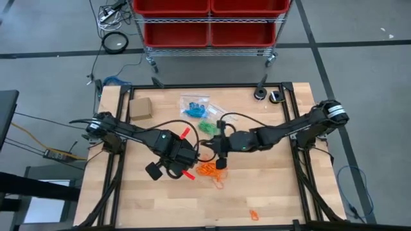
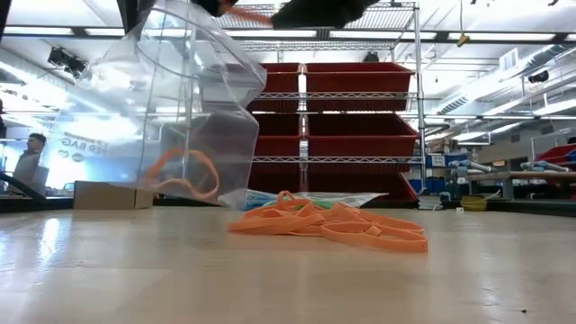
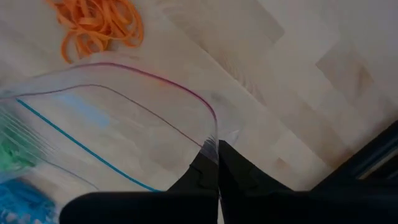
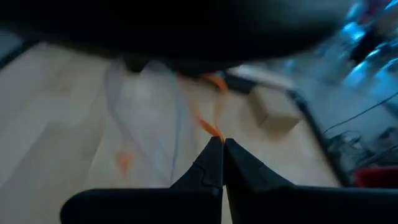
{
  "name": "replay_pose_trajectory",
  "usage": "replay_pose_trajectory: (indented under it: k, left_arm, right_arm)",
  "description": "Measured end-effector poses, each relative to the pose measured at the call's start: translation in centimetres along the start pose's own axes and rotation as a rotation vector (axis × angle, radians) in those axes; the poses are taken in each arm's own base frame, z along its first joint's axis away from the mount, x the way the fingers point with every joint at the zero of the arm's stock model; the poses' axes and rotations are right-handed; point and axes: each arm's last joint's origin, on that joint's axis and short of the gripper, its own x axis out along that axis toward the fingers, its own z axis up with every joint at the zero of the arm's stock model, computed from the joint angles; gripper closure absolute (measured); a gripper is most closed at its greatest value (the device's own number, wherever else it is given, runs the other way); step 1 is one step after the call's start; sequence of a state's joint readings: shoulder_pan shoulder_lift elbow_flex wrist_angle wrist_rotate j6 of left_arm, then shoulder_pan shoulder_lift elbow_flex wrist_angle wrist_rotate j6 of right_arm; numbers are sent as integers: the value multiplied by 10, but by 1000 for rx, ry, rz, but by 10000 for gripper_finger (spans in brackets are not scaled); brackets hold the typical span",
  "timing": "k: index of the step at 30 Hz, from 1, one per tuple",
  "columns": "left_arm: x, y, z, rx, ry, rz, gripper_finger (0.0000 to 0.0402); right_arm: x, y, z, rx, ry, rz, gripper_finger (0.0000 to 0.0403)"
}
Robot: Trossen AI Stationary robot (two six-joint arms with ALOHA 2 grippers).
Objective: Sort rubber bands
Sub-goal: Put the orange rubber band into the transparent zip bag
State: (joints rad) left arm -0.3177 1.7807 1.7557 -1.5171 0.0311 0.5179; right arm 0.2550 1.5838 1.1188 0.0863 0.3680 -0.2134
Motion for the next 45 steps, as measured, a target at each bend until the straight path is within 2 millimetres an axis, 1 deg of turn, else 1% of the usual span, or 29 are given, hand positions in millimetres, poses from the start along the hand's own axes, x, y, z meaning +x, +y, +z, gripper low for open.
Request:
replay_pose_trajectory:
  k: [5,9,14,20,23,29,32,36,39,41,43,45]
  left_arm:
    - [3,3,2,27,4,0,401]
    - [3,3,1,28,6,0,401]
    - [3,3,2,28,-1,4,401]
    - [3,4,3,30,-15,13,401]
    - [2,4,4,32,-16,22,401]
    - [2,4,3,29,-13,22,401]
    - [3,4,3,29,-10,20,401]
    - [3,4,3,29,-12,22,401]
    - [2,4,4,29,-13,23,401]
    - [2,4,3,26,-6,23,401]
    - [2,4,3,26,-1,24,401]
    - [2,3,2,25,2,23,401]
  right_arm:
    - [22,10,3,-43,92,112,403]
    - [35,15,0,-79,148,133,403]
    - [42,14,4,-85,138,140,403]
    - [43,12,4,-56,124,194,397]
    - [43,12,4,-46,125,192,372]
    - [43,12,3,-15,148,166,285]
    - [42,15,1,-16,172,169,250]
    - [35,20,4,-30,182,157,228]
    - [22,22,7,-21,215,147,225]
    - [11,25,6,-3,276,154,228]
    - [1,33,3,23,337,173,232]
    - [-6,47,-6,52,390,197,237]
